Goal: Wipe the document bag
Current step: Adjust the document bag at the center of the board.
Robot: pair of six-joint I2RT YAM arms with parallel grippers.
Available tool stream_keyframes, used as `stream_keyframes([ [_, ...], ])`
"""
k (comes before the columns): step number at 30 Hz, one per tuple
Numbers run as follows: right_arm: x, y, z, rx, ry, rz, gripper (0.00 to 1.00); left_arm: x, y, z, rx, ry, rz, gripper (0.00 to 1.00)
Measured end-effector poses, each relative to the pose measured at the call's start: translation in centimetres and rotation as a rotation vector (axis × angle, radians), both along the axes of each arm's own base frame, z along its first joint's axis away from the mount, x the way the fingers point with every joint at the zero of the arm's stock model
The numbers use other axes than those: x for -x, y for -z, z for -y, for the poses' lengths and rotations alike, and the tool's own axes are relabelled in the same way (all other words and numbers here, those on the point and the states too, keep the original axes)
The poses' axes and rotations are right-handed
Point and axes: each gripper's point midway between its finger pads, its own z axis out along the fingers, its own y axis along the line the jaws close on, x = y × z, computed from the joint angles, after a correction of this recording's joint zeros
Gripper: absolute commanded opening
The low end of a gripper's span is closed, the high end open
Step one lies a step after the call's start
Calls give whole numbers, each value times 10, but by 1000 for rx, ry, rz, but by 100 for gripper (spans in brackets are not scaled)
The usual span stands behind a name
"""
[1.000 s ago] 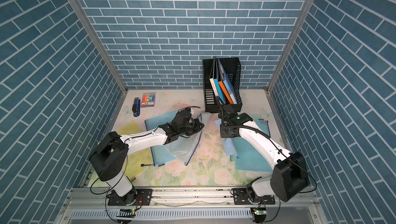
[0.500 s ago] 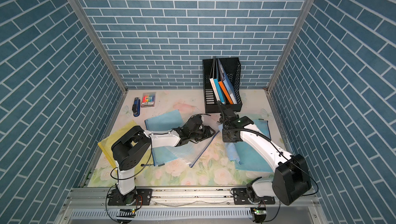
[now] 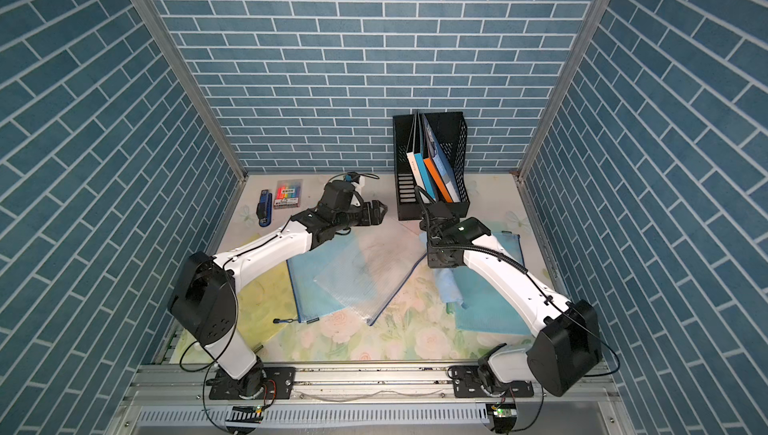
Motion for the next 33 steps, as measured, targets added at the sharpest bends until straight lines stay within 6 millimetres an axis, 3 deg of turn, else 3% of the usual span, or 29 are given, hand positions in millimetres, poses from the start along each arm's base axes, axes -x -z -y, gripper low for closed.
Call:
stream_keyframes([
  [4,-1,10,-26,17,-49,-28,0,-10,44,-31,-132,10,-58,96],
  [9,-1,53,-63,68,-123,-114,0,-17,105,-60,-206,31,-181,97],
  [12,1,78,-73,90,-142,-166,0,-16,125,-71,-220,47,-233,97],
  [23,0,102,-88,46,-139,-212,0,16,153,-58,-158,193,-315,98],
  [28,7,124,-89,49,-143,-268,0,19,151,-52,-135,232,-303,98],
  [33,12,131,-90,37,-147,-289,0,22,150,-43,-90,277,-301,91],
])
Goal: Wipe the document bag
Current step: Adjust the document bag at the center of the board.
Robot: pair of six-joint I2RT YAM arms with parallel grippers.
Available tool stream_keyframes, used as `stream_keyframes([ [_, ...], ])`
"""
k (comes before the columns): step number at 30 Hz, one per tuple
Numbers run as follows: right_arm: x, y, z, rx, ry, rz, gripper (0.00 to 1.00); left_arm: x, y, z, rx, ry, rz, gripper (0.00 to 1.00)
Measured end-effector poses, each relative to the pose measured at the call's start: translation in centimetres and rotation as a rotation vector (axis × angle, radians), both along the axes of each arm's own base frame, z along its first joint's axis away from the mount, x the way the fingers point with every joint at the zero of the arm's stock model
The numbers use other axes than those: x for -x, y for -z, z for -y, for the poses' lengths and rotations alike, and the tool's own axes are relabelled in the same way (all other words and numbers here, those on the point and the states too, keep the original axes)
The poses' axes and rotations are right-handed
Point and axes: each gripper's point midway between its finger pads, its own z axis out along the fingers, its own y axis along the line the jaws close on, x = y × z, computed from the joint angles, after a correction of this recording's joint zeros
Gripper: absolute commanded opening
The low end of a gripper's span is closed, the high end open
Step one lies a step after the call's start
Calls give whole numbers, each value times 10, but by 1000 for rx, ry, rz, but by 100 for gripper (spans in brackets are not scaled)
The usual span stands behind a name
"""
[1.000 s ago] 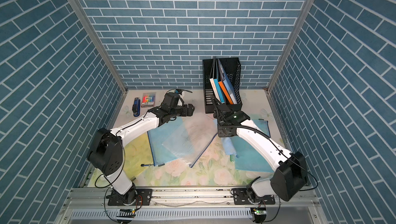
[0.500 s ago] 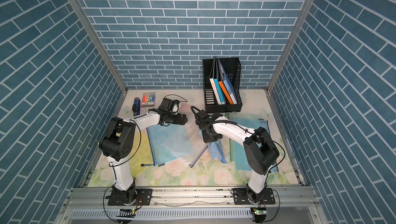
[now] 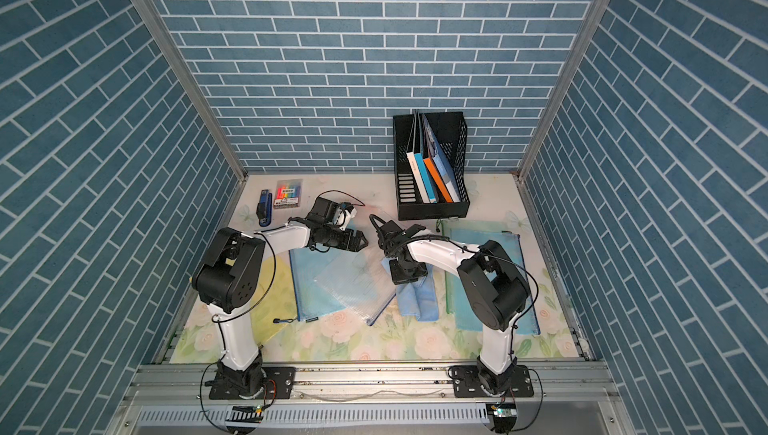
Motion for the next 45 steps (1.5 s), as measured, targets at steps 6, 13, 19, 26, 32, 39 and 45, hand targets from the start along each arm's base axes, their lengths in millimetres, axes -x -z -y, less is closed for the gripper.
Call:
stream_keyframes([
  [6,4,9,-2,-13,6,-22,0,6,-1,9,59,44,-24,85],
  [13,4,10,-2,-17,7,-26,0,18,0,16,112,79,-68,68],
  [19,4,10,-2,-16,7,-27,0,22,-3,21,177,73,-95,61],
  [26,4,11,-2,-17,7,-27,0,25,-15,14,360,-3,-120,63],
  [32,4,11,-3,-17,7,-27,0,27,-36,17,553,-39,-126,68],
  [39,4,11,-3,-19,8,-28,0,29,-62,21,718,-40,-116,72],
  [45,4,11,-3,-21,17,-29,0,27,-76,24,757,-20,-101,72],
])
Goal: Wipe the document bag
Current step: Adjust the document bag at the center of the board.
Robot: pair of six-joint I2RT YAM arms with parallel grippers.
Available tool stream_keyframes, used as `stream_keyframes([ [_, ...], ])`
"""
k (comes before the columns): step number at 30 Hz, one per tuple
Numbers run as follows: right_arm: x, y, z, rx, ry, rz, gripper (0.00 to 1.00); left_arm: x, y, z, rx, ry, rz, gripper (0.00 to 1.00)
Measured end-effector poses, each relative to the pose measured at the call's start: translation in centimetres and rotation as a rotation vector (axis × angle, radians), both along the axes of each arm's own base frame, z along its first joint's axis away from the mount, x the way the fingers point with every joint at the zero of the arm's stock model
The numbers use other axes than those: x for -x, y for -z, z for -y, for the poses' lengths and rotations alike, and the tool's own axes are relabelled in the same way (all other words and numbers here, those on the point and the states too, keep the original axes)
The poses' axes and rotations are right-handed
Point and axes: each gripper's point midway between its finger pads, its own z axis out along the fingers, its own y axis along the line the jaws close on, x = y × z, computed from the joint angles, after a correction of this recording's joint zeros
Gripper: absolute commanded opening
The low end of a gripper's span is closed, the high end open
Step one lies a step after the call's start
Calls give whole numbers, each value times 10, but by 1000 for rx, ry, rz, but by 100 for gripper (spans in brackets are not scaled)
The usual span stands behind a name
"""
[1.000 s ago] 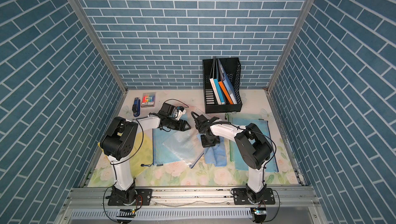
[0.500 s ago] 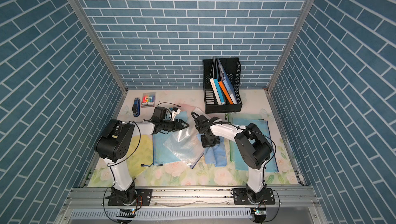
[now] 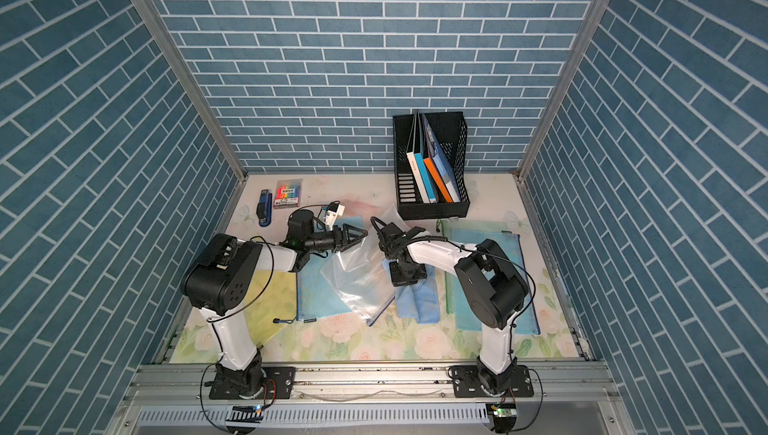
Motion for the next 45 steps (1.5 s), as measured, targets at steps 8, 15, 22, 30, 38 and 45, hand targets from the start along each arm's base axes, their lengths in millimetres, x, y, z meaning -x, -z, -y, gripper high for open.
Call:
stream_keyframes([
  [8,0,0,0,-2,12,-1,0,0,14,-1,-102,40,20,72],
  [15,0,0,-1,-4,16,-1,0,8,31,-4,-184,84,0,71],
  [22,0,0,-1,-6,17,0,0,-6,27,1,-377,125,108,67],
  [30,0,0,-1,-6,16,0,0,-5,35,-2,-470,139,140,65],
  [38,0,0,-1,-6,17,0,0,-15,17,7,-436,141,194,66],
  [45,0,0,-1,-6,16,0,0,-32,10,35,-446,220,260,66],
])
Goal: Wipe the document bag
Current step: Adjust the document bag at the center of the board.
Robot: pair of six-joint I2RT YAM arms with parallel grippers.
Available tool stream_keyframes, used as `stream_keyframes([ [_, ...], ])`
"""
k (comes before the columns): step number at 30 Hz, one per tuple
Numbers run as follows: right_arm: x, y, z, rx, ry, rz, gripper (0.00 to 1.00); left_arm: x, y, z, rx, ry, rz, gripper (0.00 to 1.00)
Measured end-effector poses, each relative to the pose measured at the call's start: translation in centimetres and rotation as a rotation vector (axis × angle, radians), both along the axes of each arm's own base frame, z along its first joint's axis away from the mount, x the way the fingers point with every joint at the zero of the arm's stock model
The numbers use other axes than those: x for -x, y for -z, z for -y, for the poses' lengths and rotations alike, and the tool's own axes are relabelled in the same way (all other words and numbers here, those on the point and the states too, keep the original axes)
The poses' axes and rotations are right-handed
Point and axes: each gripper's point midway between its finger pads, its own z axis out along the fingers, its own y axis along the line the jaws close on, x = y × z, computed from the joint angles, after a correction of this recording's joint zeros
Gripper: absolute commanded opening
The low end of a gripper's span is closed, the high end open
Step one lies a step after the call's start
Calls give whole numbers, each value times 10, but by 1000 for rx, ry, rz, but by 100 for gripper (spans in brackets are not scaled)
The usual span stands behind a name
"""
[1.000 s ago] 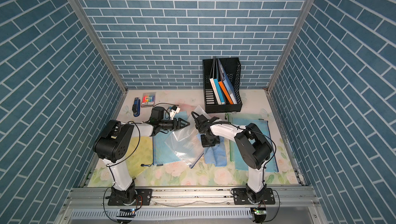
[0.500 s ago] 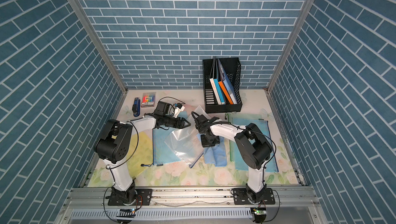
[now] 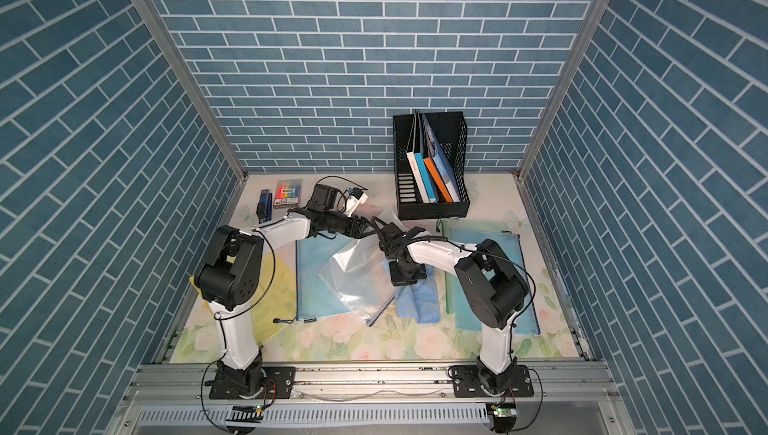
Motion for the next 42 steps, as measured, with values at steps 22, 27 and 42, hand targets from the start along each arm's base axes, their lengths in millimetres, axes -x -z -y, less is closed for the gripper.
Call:
stream_keyframes([
  [22,0,-1,1,-2,1,4,0,9,33,-47,-129,-95,-82,40],
  [27,-1,-1,1,-3,3,4,0,21,43,-50,-133,-95,-113,40],
  [42,-3,-2,3,1,7,12,0,26,42,-55,-138,-152,-150,5],
])
